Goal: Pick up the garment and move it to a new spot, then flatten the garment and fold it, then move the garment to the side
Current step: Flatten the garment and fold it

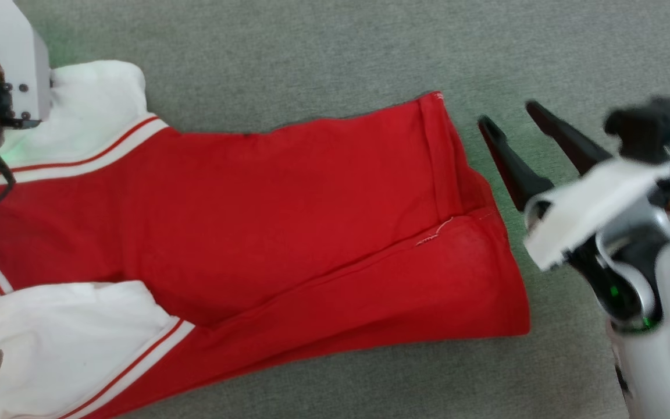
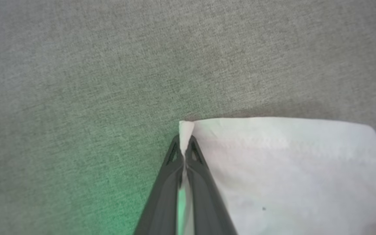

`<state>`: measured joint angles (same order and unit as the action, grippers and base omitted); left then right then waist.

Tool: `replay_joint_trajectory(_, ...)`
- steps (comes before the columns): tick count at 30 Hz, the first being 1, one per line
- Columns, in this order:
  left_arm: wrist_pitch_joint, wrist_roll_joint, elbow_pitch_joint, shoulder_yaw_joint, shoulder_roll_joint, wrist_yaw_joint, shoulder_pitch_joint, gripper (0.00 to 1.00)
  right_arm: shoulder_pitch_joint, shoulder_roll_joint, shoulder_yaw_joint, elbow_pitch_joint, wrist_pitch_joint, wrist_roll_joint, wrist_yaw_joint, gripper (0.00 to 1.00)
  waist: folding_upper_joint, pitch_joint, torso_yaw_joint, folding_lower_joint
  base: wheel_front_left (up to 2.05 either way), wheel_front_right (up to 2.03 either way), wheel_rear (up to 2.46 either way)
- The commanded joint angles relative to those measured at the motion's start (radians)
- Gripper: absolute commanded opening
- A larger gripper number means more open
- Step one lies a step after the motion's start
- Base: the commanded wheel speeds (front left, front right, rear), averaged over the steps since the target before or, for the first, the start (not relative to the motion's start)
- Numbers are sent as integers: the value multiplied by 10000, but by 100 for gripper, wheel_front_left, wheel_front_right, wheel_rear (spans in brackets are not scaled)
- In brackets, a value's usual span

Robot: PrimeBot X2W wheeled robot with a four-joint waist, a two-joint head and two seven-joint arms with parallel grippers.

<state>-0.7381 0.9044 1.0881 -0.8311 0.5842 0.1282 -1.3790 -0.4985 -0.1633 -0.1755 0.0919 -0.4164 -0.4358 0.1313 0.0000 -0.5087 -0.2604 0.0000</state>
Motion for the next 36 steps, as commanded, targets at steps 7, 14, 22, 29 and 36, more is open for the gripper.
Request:
replay_joint_trajectory(7, 96, 15, 118, -309, -287, 9, 516, 0, -2015, 370, -548, -2545, -773, 524, -14, 100, 0, -85, 250, 0, 0, 0, 0)
replay_joint_trajectory(14, 153, 109, 66, -355, -414, 17, 501, 0, -3032, 529, -1129, -4336, -1859, 459, -14, 100, 0, -86, 428, 0, 0, 0, 0)
replay_joint_trajectory(22, 380, 209, 3, -370, -508, 21, 470, 0, -3498, 399, -1692, -5366, -2793, 14, -13, 0, 0, -16, 583, 0, 0, 0, 0)
replay_joint_trajectory(29, 1115, 356, -484, -299, -557, 23, 211, 0, -3612, 6, -1514, -5488, -2383, -135, -16, 0, 0, 389, 997, 0, 0, 0, 0)
replay_joint_trajectory(36, 1499, 507, -1157, -436, -433, 24, 162, 0, -3406, -460, -1378, -5234, -2005, -147, -14, 0, 0, 950, 1523, 0, 0, 0, 0)
